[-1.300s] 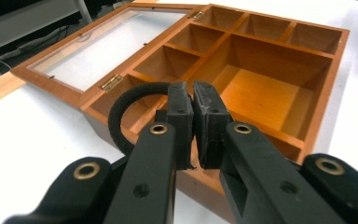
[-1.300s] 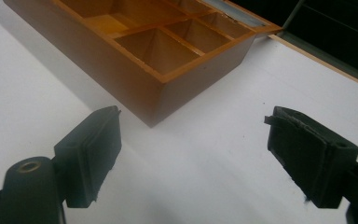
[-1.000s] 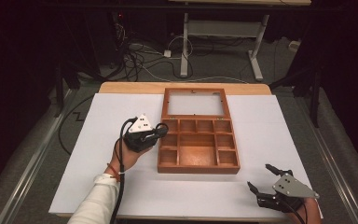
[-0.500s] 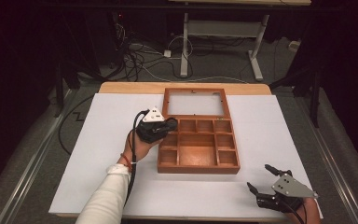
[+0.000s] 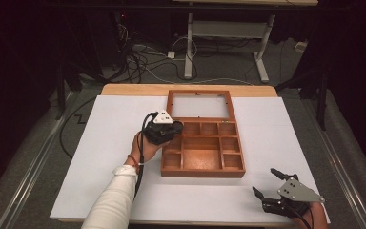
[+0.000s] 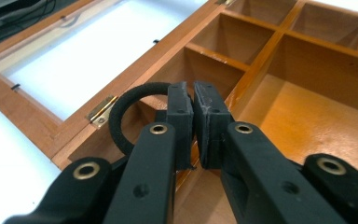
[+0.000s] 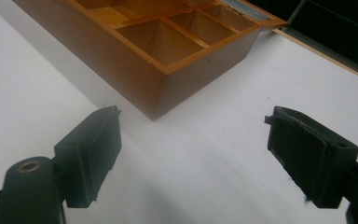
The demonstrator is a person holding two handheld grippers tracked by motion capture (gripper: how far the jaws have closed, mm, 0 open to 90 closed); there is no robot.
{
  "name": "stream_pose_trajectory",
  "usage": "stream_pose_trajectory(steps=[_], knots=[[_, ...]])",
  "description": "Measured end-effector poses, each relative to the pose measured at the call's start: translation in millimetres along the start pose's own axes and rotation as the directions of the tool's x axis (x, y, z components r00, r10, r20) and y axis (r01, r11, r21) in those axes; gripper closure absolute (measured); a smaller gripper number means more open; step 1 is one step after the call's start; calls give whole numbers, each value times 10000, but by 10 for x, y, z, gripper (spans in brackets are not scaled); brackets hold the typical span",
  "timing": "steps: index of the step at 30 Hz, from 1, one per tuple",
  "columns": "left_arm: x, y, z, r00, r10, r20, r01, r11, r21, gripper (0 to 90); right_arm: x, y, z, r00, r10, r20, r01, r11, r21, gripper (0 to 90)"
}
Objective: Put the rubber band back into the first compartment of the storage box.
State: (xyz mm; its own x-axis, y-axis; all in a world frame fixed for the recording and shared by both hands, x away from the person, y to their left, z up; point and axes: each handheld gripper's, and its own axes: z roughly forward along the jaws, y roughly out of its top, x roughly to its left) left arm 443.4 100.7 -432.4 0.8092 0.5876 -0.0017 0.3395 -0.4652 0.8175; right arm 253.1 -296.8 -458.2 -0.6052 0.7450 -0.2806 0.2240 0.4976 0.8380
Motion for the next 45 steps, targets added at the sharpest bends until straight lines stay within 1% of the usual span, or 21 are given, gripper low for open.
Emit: stream_pose_trajectory(steps=[7,10,13,14,15,17,24,27,29,31,32,34,37,38,40,42,43,45], knots=[[45,-23,30,9998,-152,-105,153,9998,100,831,3,-2,7,10000,-12,-7,12,10000,27,185],[64,-36,46,9996,-169,-224,174,9997,198,830,3,-2,6,10000,-8,8,8,10000,2,184],[85,-47,54,9994,-246,-226,250,9996,165,829,2,0,3,10000,-24,49,24,10000,-87,184],[87,-50,58,9994,-280,-207,284,9994,180,805,1,2,1,10000,-24,54,24,9999,-99,184],[91,-52,60,9994,-263,-225,267,9995,188,805,1,2,1,10000,-24,53,24,10000,-97,185],[100,-59,58,9992,-369,-160,370,9993,70,805,2,0,2,10000,-20,46,20,10000,-88,184],[114,-77,55,9982,-517,-293,516,9987,-42,804,11,3,6,10000,-35,14,35,10000,-74,184],[111,-65,18,9982,-432,-406,427,9990,-127,804,5,2,4,10000,-39,24,40,10000,-79,185],[99,-47,-23,9984,-299,-477,289,9994,-206,804,1,1,4,10000,-23,21,24,10000,-80,184],[78,-25,-69,9984,-95,-556,81,9997,-252,803,0,0,3,10000,-3,22,4,10000,-65,185],[67,-15,-92,9983,-2,-588,-13,9997,-264,783,-2,-1,4,10000,-18,20,18,10000,-68,184],[47,2,-141,9980,99,-625,-123,9992,-380,783,3,0,6,10000,1,23,0,10000,-40,185],[10,25,-217,9969,356,-708,-391,9981,-486,783,15,7,4,10000,-20,22,20,10000,-43,185],[-9,27,-251,9957,448,-805,-494,9972,-570,783,15,8,4,10000,-70,25,70,10000,-59,185],[-43,29,-315,9969,413,-670,-468,9954,-840,783,14,8,2,10000,-66,45,66,10000,-68,184],[-90,36,-371,9945,636,-832,-717,9927,-971,782,9,7,7,10000,-16,58,17,10000,-52,185],[-109,37,-393,9942,689,-826,-774,9914,-1055,782,11,7,12,10000,-3,48,3,10000,-31,184],[-147,35,-431,9911,895,-982,-1000,9891,-1080,782,22,9,13,10000,-44,21,44,10000,3,184]])
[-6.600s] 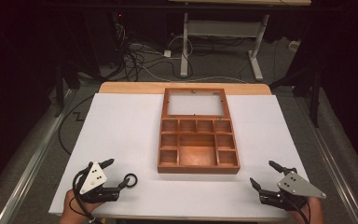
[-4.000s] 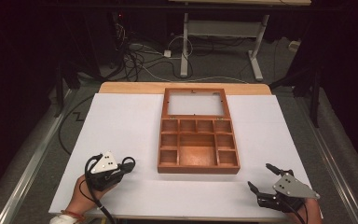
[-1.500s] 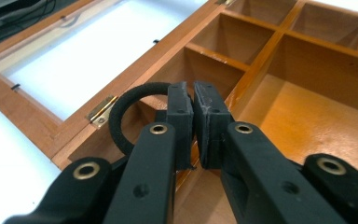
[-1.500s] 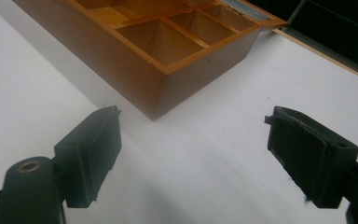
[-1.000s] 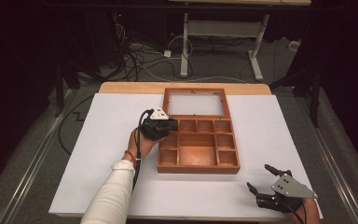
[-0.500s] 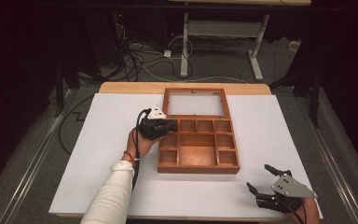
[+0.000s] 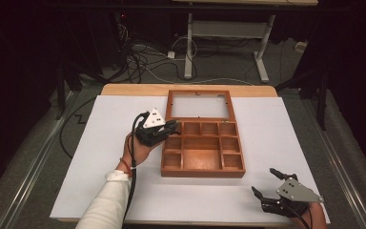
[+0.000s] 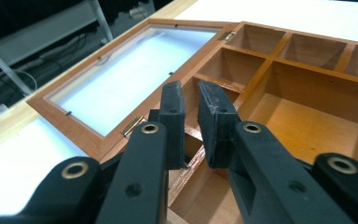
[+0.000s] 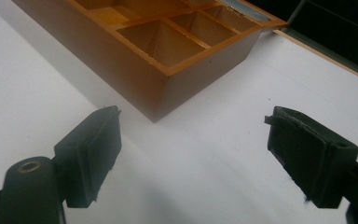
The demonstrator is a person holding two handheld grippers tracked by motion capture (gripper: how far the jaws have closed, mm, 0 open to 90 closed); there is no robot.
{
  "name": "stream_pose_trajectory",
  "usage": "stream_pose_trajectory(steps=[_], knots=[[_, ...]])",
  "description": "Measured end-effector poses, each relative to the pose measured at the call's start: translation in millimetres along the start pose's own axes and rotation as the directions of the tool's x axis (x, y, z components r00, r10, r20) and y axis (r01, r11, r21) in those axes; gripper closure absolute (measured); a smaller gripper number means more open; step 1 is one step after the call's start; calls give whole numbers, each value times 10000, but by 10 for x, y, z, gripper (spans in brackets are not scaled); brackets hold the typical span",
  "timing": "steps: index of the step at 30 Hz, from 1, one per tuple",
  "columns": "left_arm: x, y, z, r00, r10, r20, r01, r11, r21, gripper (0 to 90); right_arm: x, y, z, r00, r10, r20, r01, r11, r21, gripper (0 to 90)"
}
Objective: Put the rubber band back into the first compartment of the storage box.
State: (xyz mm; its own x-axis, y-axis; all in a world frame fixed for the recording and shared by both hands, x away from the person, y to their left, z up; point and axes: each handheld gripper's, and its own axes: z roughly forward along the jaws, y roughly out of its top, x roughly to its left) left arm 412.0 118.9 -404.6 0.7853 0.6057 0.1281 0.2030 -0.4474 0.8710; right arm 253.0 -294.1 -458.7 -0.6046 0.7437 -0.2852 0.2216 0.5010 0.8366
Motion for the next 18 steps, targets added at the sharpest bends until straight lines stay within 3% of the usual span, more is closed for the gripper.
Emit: stream_pose_trajectory(steps=[8,12,15,16,18], knots=[[-106,-31,-78,9997,230,46,-228,9992,-313,747,17,0,14,10000,-9,-34,9,10000,34,184],[-139,-32,-78,9993,370,-32,-371,9990,-242,636,15,-6,22,10000,-31,-41,31,10000,89,185],[-170,-32,-63,9974,669,-257,-668,9978,45,497,15,-5,10,10000,-43,-48,43,10000,43,184],[-180,-36,-64,9969,670,-406,-670,9977,33,475,12,-4,5,10000,-30,-37,30,10000,26,185],[-185,-39,-64,9977,450,-513,-456,9989,-105,341,7,-4,1,10000,-67,-24,67,10000,-11,184]])
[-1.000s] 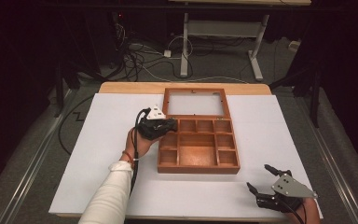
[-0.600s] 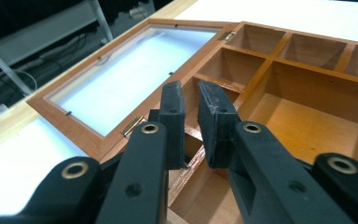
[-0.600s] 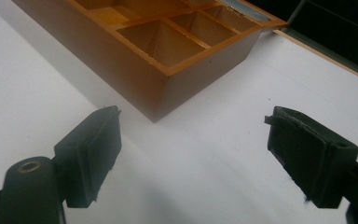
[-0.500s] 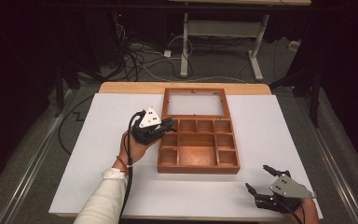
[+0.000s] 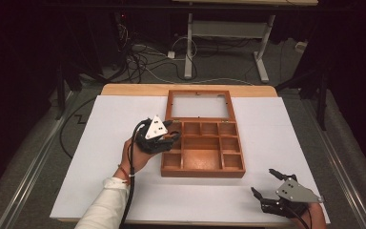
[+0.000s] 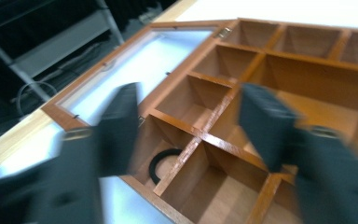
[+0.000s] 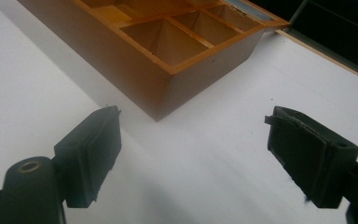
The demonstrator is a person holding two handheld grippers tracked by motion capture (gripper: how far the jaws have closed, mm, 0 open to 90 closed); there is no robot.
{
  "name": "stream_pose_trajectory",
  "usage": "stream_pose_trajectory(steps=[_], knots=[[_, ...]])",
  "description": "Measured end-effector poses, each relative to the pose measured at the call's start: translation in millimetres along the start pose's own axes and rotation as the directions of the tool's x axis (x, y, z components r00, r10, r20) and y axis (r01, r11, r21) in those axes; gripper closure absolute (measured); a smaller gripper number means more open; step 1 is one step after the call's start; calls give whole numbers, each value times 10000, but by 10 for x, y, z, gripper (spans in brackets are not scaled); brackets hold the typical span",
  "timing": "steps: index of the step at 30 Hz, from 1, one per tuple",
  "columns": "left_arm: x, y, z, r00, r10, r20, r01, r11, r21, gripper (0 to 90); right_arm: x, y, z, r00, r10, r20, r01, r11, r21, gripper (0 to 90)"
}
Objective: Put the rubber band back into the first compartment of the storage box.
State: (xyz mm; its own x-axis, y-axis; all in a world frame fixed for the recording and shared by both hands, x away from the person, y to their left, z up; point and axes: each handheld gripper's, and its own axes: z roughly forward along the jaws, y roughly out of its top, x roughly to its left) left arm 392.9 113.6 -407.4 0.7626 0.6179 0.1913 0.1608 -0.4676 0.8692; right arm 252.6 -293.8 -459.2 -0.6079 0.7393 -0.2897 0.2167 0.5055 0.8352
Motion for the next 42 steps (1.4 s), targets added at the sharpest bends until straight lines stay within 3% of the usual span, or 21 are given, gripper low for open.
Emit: stream_pose_trajectory(steps=[2,4,8,13,24,32,42], knots=[[-10,-1,4,10000,-70,-67,70,10000,-62,310,-1,-1,-3,10000,21,-5,-21,10000,8,185],[-17,1,3,9998,22,-219,-22,10000,11,221,0,-1,-4,10000,-2,-21,2,10000,-8,184],[-55,23,-17,9997,164,-165,-160,9997,197,174,0,1,-7,10000,-15,-46,14,10000,-17,185],[-123,54,-67,9993,370,18,-370,9993,-78,147,-11,5,-23,10000,-2,-25,2,10000,-96,185],[-243,116,-165,9948,1018,23,-1018,9947,-123,147,-10,7,-28,10000,28,-44,-29,9999,-117,184],[-287,118,-252,9925,1207,184,-1202,9923,-283,147,-10,10,-29,10000,46,-8,-46,9999,-114,185],[-335,111,-345,9905,1377,69,-1374,9899,-341,147,-1,9,-19,10000,34,-78,-35,10000,-88,185]])
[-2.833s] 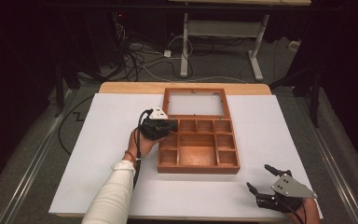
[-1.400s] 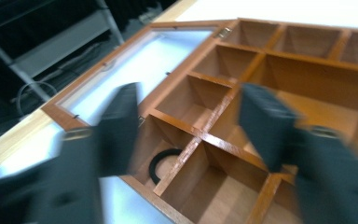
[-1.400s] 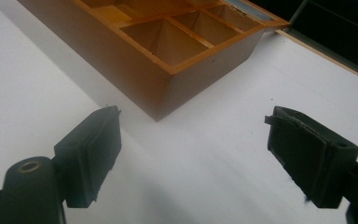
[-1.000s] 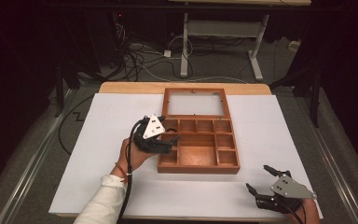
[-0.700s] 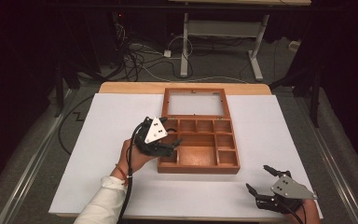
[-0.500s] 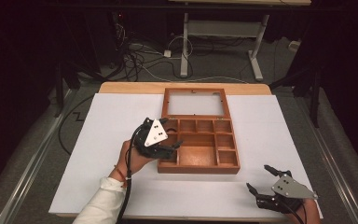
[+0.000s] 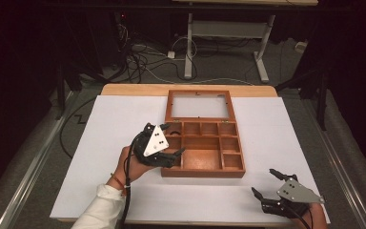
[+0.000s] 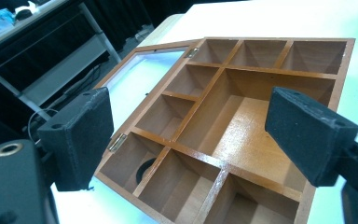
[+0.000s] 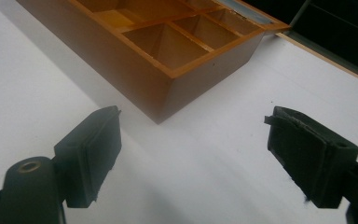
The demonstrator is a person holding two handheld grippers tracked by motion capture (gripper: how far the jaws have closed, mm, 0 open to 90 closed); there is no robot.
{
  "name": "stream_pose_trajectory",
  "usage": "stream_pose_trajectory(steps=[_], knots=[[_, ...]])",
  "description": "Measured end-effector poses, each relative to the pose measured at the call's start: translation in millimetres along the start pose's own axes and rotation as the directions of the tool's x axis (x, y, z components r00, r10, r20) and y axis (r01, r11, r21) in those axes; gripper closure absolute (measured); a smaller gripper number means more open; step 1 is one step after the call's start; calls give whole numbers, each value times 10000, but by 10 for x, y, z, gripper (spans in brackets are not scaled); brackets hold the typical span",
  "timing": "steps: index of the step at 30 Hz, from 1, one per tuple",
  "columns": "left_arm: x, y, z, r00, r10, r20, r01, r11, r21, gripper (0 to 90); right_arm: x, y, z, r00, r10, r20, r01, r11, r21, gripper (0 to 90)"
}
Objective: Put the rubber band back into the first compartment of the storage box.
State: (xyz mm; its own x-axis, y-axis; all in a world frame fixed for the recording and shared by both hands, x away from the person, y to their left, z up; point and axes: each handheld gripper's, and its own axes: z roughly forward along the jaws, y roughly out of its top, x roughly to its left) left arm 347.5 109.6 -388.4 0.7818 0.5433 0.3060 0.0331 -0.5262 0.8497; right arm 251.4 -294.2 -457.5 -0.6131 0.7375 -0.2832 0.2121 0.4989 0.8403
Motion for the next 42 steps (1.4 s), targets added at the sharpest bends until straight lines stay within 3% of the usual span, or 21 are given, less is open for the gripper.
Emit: stream_pose_trajectory(steps=[9,24,35,42], knots=[[-35,-39,-100,9999,74,-76,-74,9999,-81,147,12,2,11,10000,-18,-37,19,10000,49,185],[-57,-169,-288,9983,210,-537,-206,9998,83,147,35,11,24,9999,-82,-80,82,9999,84,185],[-110,-270,-384,9991,81,-416,-83,9999,-60,146,42,11,35,9998,-148,-123,150,9998,119,185],[-166,-341,-428,9988,254,-422,-256,9997,-25,146,54,13,33,9997,-186,-145,188,9997,157,184]])
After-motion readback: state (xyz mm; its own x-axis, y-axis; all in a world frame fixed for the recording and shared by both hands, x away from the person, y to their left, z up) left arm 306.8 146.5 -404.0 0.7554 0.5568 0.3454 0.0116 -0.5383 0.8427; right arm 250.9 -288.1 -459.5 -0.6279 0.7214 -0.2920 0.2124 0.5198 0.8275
